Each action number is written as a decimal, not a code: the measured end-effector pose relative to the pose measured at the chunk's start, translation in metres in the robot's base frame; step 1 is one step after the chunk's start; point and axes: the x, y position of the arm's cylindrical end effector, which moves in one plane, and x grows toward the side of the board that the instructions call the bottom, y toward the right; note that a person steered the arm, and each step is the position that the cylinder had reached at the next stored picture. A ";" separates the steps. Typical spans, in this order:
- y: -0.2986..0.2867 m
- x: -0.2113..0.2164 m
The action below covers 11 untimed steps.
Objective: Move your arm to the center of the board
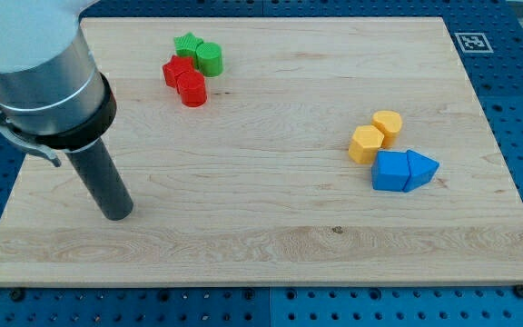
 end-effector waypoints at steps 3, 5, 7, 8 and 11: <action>0.021 -0.004; 0.079 -0.049; 0.094 -0.064; 0.113 -0.067; 0.180 -0.116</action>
